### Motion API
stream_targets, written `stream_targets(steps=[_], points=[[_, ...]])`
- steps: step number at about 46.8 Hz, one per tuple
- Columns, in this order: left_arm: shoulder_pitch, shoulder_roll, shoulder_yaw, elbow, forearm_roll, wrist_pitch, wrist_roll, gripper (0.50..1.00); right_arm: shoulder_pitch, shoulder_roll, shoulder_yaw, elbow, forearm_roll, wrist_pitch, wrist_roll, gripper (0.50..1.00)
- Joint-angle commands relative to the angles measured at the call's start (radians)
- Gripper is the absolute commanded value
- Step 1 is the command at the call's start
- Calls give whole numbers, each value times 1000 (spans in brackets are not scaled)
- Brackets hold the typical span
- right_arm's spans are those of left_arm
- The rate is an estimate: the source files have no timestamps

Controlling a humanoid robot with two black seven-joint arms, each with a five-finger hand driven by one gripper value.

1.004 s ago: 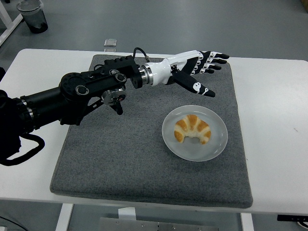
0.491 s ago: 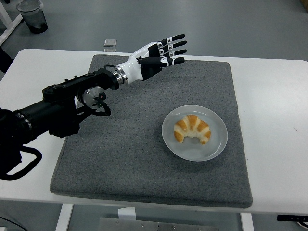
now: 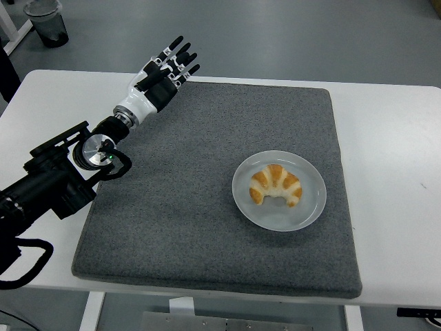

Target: Place the bread on the plate

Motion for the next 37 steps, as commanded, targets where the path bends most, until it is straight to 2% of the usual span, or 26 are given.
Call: stream_targets(steps=[1, 15, 25, 37], points=[[3, 9, -16, 3, -16, 32, 10, 994, 0, 0, 0, 0, 0, 1, 0, 932], [11, 9, -22, 15, -91, 140, 13, 992, 0, 0, 0, 0, 0, 1, 2, 932], [9, 17, -28, 18, -159, 190, 13, 992, 0, 0, 0, 0, 0, 1, 2, 932], [11, 52, -41, 17, -156, 186, 13, 992, 0, 0, 0, 0, 0, 1, 2, 932]])
